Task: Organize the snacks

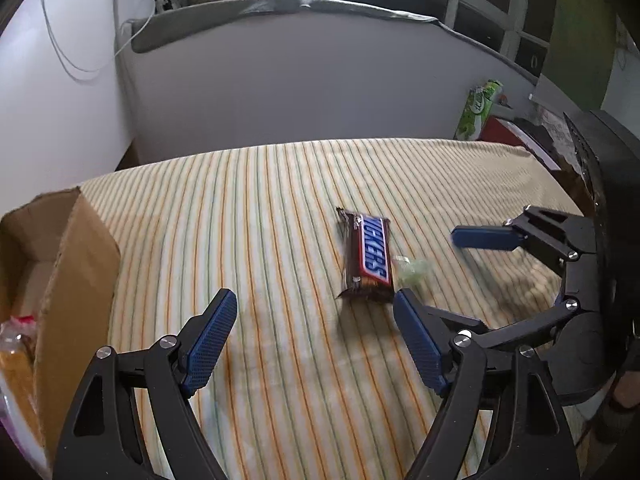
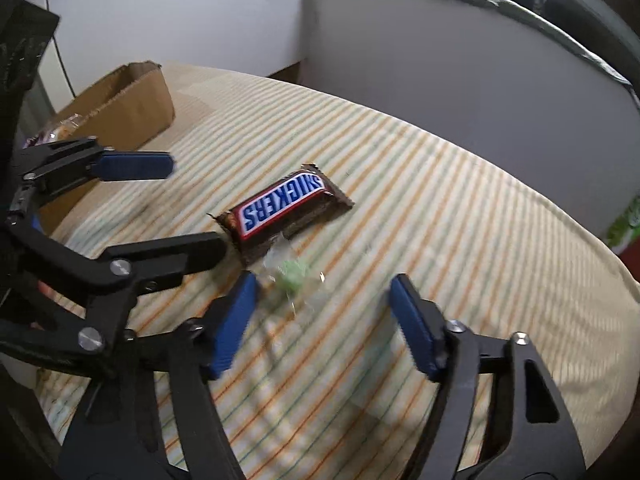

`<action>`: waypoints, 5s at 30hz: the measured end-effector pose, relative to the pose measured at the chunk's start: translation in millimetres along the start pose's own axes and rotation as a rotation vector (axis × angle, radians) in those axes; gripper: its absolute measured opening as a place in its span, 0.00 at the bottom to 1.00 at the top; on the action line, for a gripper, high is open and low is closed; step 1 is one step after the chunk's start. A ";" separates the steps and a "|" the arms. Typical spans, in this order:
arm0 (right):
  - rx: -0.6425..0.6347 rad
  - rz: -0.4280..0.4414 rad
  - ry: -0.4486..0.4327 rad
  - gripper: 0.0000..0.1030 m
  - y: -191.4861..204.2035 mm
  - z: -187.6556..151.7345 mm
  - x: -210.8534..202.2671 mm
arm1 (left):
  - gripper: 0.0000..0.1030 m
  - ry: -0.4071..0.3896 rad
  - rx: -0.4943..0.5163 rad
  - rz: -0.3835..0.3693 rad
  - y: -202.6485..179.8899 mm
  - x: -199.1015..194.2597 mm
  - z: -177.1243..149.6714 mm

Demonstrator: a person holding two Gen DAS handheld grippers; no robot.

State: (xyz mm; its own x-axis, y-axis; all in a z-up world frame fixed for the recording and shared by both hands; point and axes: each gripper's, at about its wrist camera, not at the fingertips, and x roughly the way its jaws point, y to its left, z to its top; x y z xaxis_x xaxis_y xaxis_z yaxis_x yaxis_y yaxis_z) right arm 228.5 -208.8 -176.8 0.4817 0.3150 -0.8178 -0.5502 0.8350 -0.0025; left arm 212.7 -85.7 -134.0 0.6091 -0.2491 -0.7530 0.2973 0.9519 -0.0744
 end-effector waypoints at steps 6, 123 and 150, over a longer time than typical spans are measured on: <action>-0.081 0.039 0.002 0.37 0.5 1.0 0.5 | 0.78 0.034 0.007 -0.086 0.5 14.1 15.7; -0.016 -0.027 -0.269 0.64 260.8 67.7 -30.1 | 0.47 -0.308 -0.208 0.190 188.7 -181.6 -102.1; 0.183 -0.146 -0.439 1.00 224.5 -9.7 -122.7 | 0.77 -0.352 -0.236 0.368 168.0 -235.9 -119.3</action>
State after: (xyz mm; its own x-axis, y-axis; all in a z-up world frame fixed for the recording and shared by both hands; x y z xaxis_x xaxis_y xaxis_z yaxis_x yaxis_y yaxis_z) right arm 39.3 -64.3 -82.5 0.8082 0.3158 -0.4971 -0.3456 0.9378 0.0340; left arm 31.2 154.3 -46.8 0.8625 0.1011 -0.4959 -0.1294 0.9913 -0.0230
